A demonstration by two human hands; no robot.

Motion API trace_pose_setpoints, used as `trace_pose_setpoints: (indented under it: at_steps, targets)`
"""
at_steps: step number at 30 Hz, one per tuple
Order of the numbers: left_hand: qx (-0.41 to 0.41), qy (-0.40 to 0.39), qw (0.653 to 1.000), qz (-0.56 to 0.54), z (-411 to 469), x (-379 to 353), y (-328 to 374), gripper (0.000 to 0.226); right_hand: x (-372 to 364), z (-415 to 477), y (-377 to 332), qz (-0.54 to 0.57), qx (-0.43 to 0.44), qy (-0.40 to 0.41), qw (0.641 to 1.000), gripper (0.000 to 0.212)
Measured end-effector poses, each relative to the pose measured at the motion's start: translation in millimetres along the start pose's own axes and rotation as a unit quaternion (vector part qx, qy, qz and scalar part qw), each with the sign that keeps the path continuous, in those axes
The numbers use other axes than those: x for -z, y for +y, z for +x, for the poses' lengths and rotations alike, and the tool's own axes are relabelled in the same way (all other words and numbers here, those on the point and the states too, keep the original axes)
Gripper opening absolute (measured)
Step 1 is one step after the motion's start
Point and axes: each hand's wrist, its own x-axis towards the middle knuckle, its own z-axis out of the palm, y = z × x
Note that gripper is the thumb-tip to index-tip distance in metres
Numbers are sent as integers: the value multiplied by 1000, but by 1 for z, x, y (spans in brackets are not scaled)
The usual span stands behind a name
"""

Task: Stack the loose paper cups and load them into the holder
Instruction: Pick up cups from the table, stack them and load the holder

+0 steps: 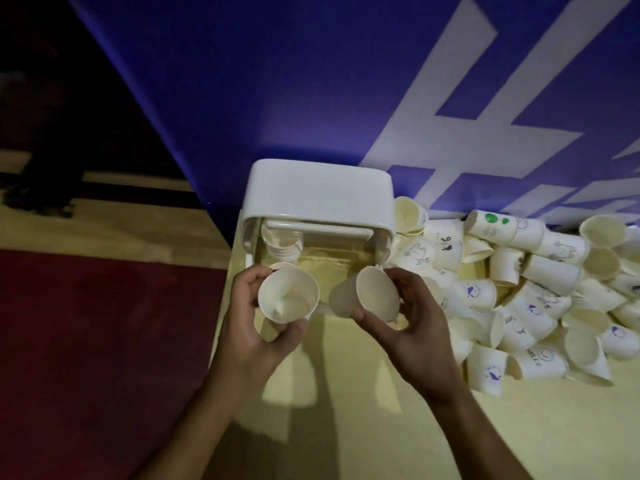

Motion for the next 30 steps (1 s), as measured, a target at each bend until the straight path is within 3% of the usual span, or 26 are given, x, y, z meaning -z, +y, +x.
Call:
trace_pose_setpoints:
  at_steps: [7,11,15,22,30]
  targets:
    - [16,41,999,23,18,32,-23,67,-36,7,-13,0,4,-14,1000,55]
    - [24,16,999,38,32,25,-35,82,-40,10,-11,-8,1,-12,1000,57]
    - [9,-24,997,75,39,17,-43,70,-38,13,-6,-1,-6,-5,1000,57]
    - [36,-64,982,176,50,11,-82,70,-35,19,0,6,-18,-3,1000,54]
    - [36,-55,956,285,58,6,-98,60,-62,28,-7,-16,22,-29,999,60]
